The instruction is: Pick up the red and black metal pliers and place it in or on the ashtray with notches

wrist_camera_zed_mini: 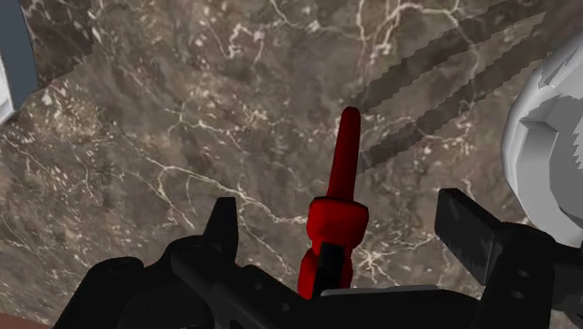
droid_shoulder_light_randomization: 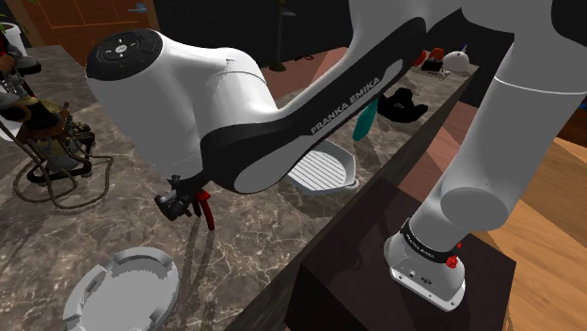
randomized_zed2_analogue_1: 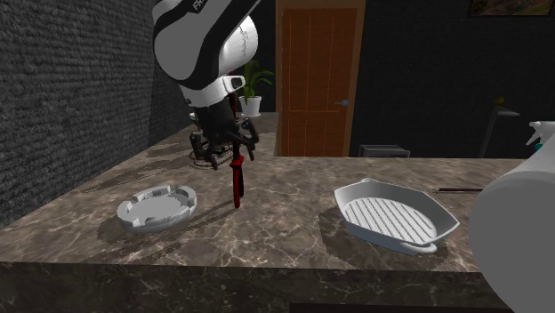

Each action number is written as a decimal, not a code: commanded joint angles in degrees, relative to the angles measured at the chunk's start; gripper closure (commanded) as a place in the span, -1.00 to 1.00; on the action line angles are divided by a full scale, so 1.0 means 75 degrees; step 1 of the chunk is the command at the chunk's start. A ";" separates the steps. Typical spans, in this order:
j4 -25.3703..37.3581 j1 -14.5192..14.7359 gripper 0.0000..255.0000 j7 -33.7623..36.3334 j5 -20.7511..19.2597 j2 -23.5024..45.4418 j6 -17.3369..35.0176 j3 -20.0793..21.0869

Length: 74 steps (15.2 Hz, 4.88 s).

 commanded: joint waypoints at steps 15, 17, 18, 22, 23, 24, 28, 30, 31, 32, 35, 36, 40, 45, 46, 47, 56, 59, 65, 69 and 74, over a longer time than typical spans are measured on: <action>-0.0122 0.0035 1.00 0.0199 -0.0298 0.0253 0.0245 -0.0103; -0.0124 0.0035 1.00 0.0199 -0.0295 0.0250 0.0244 -0.0102; -0.0123 0.0035 1.00 0.0199 -0.0294 0.0249 0.0244 -0.0101; -0.0056 -0.0011 1.00 0.0051 -0.0130 0.0105 0.0120 -0.0055; -0.0019 -0.0033 1.00 -0.0023 -0.0048 0.0033 0.0055 -0.0033; 0.0019 -0.0053 1.00 -0.0095 0.0032 -0.0038 -0.0011 -0.0013; 0.0191 -0.0120 1.00 -0.0374 0.0335 -0.0306 -0.0287 0.0050; 0.0288 -0.0147 1.00 -0.0506 0.0474 -0.0430 -0.0432 0.0073; 0.0339 -0.0160 1.00 -0.0571 0.0540 -0.0489 -0.0506 0.0082; 0.0392 -0.0171 1.00 -0.0634 0.0604 -0.0547 -0.0581 0.0090; 0.0563 -0.0199 1.00 -0.0814 0.0781 -0.0707 -0.0813 0.0107; 0.0624 -0.0207 1.00 -0.0871 0.0836 -0.0756 -0.0893 0.0111; 0.0832 -0.0226 1.00 -0.1045 0.0994 -0.0899 -0.1155 0.0117; 0.2226 0.0707 1.00 0.0186 0.0016 0.0531 -0.2101 0.0406; 0.2540 0.0965 1.00 0.0394 -0.0169 0.0823 -0.2305 0.0400; 0.2867 0.1234 1.00 0.0586 -0.0348 0.1114 -0.2512 0.0385; 0.6297 0.3970 1.00 0.1539 -0.1627 0.3577 -0.4272 -0.0156; 0.6006 0.3890 1.00 0.1646 -0.1648 0.3601 -0.4006 -0.0171; 0.5510 0.3773 1.00 0.1859 -0.1737 0.3702 -0.3509 -0.0216; 0.5235 0.3727 1.00 0.1998 -0.1820 0.3801 -0.3201 -0.0263; 0.5119 0.3712 1.00 0.2063 -0.1865 0.3856 -0.3061 -0.0290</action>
